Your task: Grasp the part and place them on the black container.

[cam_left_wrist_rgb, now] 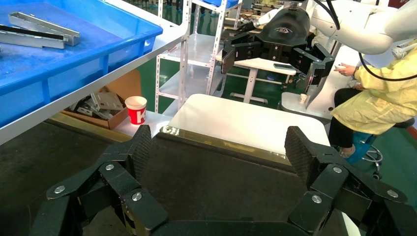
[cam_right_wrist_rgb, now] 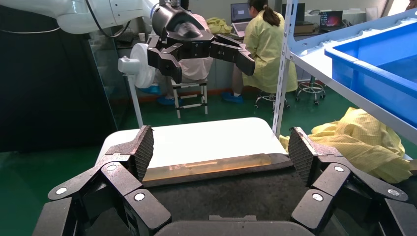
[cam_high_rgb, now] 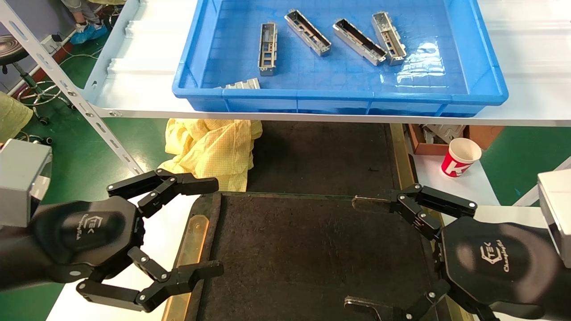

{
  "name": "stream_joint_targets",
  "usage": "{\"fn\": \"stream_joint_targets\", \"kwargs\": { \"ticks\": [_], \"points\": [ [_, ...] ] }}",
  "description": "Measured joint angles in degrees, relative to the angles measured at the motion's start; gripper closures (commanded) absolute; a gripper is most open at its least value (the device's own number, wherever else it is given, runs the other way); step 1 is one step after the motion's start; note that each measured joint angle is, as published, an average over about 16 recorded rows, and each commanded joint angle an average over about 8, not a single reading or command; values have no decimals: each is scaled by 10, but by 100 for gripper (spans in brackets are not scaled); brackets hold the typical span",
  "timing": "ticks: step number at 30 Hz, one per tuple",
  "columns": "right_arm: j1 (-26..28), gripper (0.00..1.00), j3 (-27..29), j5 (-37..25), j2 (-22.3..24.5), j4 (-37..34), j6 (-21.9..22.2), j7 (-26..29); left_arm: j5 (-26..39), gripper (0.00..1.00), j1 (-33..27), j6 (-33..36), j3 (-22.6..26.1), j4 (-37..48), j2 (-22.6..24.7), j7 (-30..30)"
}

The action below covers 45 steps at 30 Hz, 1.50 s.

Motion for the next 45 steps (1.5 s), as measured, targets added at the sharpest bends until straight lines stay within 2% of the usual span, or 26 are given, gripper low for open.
{"fn": "stream_joint_targets", "kwargs": {
  "ticks": [13,21,45],
  "points": [
    [0,0,0,0,0,0,0,0,0,1,0,0,0,0,0,0],
    [0,0,0,0,0,0,0,0,0,100,0,0,0,0,0,0],
    [0,0,0,0,0,0,0,0,0,100,0,0,0,0,0,0]
  ]
}}
